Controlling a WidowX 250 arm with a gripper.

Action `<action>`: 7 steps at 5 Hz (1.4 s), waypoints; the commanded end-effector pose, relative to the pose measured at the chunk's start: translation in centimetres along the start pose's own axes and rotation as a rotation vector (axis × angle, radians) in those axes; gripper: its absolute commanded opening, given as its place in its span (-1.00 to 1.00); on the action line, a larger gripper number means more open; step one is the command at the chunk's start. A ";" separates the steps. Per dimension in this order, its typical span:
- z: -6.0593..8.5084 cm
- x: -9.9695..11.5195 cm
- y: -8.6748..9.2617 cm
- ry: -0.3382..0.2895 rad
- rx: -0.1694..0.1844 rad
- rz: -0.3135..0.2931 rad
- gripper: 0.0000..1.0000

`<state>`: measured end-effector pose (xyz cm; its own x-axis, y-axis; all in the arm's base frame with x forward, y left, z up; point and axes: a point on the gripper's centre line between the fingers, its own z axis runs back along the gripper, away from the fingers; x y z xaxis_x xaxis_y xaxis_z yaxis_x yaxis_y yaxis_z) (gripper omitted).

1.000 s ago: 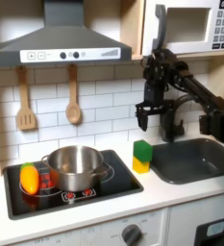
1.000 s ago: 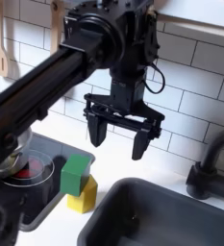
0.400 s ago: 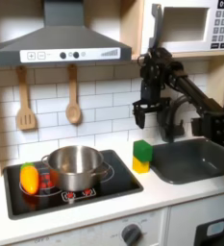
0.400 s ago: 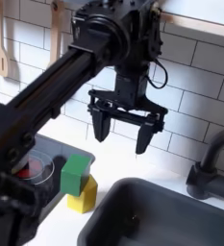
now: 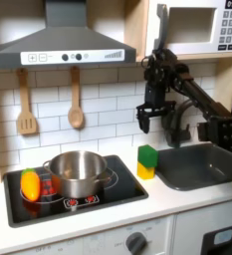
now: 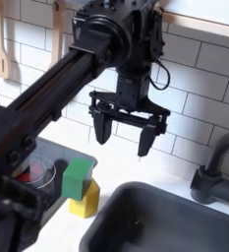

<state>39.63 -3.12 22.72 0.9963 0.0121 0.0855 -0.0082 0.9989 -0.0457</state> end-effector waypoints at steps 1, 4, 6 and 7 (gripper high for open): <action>-1.3 -3.4 0.6 0.055 0.031 -0.032 1.00; 2.0 -9.4 0.8 0.008 0.034 -0.038 1.00; 2.7 -15.4 2.4 0.029 0.055 -0.042 1.00; 2.9 -18.4 2.7 0.024 0.058 -0.051 1.00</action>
<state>20.94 -0.61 24.24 0.9967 -0.0412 0.0705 0.0400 0.9990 0.0182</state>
